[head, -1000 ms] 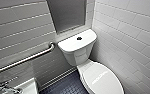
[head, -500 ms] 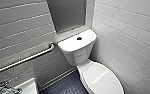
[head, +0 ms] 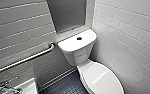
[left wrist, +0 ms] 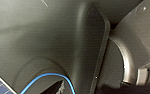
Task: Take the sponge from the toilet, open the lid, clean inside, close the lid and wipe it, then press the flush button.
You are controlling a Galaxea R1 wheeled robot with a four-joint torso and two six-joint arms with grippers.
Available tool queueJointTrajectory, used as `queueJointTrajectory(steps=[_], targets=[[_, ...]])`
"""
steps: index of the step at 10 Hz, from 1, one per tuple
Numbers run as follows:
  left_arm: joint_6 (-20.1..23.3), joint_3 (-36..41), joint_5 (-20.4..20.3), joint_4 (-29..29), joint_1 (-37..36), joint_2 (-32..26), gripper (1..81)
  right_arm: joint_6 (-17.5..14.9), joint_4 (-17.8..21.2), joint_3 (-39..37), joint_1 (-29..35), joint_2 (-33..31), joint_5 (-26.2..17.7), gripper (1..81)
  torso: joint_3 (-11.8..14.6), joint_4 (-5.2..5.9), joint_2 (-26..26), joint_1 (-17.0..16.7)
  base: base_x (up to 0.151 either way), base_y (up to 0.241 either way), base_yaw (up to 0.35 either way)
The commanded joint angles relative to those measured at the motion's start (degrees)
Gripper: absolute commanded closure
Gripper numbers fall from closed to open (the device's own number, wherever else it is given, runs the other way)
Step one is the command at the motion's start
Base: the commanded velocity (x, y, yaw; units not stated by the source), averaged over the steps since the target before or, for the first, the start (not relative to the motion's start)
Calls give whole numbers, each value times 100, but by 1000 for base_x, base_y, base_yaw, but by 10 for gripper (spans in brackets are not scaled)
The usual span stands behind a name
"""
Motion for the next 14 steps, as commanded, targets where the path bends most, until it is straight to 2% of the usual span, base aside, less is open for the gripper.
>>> queueJointTrajectory(steps=[1, 4, 6, 8, 11, 14], targets=[[97, 115, 536, -96, 199, -85, 10, -38, -90, 745, 437, -765, 243, 811, 0, 0, 0, 0, 0, 0, 0], [105, 518, 536, -79, 182, -347, 10, -29, -19, 1650, 1341, -1548, 209, 811, 0, 0, 0, 0, 0, 0, 0], [106, 1247, 545, -79, 182, -752, 10, -21, 86, 2038, 1861, -1856, 182, 811, 0, 0, 0, 0, 0, 0, 0], [106, 2012, 545, -79, 182, -1156, 10, 6, 243, 2083, 2274, -1935, 104, 811, 0, 0, 0, 0, 0, 0, 0], [97, 2023, 545, -79, 173, -1140, 10, 6, 656, 2100, 3108, -1830, -212, 811, 0, 0, 0, 0, 0, 0, 0], [97, 1996, 553, -96, 190, -1166, 10, 6, 1245, 1942, 4312, -1646, -888, 811, 0, 0, 0, 0, 0, 0, 0]])
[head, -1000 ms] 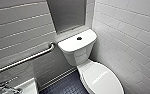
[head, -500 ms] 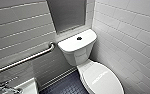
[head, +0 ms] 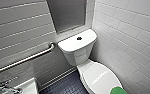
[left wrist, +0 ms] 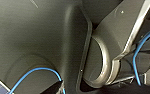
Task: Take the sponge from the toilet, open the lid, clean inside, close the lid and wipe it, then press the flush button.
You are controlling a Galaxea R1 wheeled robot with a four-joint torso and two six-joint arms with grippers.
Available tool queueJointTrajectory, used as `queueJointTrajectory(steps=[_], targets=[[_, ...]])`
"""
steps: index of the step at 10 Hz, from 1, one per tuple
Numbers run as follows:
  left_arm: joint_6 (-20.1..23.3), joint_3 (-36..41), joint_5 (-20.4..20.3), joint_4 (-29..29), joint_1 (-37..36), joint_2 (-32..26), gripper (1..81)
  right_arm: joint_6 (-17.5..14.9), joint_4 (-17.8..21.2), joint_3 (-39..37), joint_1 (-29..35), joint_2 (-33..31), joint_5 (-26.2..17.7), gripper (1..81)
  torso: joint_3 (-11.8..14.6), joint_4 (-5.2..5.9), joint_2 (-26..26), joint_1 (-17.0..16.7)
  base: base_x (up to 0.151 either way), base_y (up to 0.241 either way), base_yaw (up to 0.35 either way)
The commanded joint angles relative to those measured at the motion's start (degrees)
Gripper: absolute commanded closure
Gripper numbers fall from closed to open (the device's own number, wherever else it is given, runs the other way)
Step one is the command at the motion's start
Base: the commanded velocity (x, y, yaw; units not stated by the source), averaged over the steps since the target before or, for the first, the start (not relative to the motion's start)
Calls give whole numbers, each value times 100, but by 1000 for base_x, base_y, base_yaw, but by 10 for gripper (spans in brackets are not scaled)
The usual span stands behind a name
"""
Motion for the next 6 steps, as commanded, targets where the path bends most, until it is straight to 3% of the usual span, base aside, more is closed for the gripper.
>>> queueJointTrajectory(steps=[1, 2, 6], targets=[[-5, 69, 430, -55, 185, -69, 10, 13, 649, -39, 1348, -104, -937, 811, 0, 0, 0, 0, 0, 0, 0], [-5, 69, 430, -55, 193, -78, 10, 14, 790, -171, 1586, -16, -1078, 811, 0, 0, -578, 369, 0, 0, 0], [-5, 69, 430, -81, 211, -60, 10, 22, 1125, -716, 2061, 441, -1351, 811, 0, 0, -1183, 737, 0, 0, 0]])
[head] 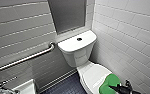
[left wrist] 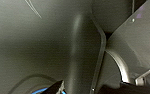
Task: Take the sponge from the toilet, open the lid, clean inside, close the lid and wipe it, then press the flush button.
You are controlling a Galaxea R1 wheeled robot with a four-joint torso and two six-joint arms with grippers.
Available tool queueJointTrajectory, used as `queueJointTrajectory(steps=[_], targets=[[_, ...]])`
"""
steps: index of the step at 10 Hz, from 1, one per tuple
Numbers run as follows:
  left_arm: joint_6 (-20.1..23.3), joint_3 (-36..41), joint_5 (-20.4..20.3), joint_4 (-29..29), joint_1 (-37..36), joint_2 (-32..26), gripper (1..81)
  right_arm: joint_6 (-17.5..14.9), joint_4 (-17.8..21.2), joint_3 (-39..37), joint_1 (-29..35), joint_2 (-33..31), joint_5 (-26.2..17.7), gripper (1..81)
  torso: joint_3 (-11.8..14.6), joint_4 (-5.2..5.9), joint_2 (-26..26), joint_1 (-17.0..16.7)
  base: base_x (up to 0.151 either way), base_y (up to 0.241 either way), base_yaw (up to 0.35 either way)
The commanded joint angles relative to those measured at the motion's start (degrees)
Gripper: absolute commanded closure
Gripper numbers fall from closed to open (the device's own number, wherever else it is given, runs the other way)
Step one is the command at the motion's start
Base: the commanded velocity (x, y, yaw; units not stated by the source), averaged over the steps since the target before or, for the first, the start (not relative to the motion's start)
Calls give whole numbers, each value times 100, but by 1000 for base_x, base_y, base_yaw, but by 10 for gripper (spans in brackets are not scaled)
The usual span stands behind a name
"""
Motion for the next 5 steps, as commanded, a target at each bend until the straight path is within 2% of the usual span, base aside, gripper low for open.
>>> queueJointTrajectory(steps=[1, 2, 5], targets=[[-5, 71, 430, -70, 129, -56, 10, 9, 278, -97, 774, -57, -396, 811, 0, 0, 22, -15, 0, 0, 0], [-5, 71, 492, -71, 129, -47, 10, 9, 383, -185, 932, 5, -458, 811, 0, 0, -171, 105, 0, 0, 0], [-5, 98, 492, -79, 173, -82, 10, 9, 823, -571, 1468, 233, -668, 811, 0, 0, -304, 188, 0, 0, 0]])
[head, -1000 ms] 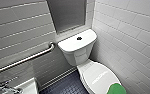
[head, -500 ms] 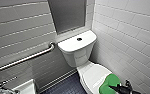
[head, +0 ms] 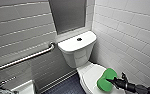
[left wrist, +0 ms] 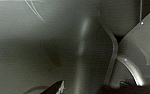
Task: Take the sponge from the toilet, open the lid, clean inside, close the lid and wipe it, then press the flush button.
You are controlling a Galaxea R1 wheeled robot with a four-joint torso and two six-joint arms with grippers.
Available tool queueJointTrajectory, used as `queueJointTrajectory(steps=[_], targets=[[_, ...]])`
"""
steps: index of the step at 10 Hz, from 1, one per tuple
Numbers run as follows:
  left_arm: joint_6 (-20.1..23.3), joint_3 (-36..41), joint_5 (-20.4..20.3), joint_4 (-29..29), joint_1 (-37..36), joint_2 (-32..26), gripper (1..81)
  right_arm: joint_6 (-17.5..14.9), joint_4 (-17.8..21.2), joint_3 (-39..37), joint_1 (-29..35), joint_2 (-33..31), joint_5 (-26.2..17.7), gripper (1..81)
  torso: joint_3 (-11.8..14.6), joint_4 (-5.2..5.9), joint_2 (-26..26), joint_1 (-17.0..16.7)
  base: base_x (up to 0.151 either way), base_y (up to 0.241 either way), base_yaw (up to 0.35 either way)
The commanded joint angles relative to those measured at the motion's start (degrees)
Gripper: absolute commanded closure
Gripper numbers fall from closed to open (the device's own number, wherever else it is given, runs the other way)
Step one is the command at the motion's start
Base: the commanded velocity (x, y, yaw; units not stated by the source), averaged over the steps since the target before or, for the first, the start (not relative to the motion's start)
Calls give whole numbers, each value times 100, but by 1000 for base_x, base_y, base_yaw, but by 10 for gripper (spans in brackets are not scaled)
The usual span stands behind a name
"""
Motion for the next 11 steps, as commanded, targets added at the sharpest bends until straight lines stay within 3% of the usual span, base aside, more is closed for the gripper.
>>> queueJointTrajectory(steps=[1, 6, 7, 8, 11], targets=[[-5, 110, 407, -56, 159, -69, 10, 7, 371, -304, 1019, -22, -479, 811, 0, 0, 0, 0, 0, 0, 0], [-14, 128, 398, -74, 185, -104, 10, 15, 697, -1342, 1301, 751, -770, 811, 0, 0, -5, 0, 0, 0, 0], [-14, 180, 381, -74, 194, -165, 10, 15, 698, -1543, 1274, 901, -779, 811, -159, 0, -5, 0, 0, 0, 0], [-14, 355, 355, -74, 229, -279, 10, 15, 706, -1649, 1248, 997, -779, 811, -29, 0, -5, 0, 0, 0, 0], [-32, 1490, 310, -74, 396, -1044, 10, 15, 856, -1834, 1248, 1112, -761, 811, -112, 0, -5, 2, 0, 0, 0]])
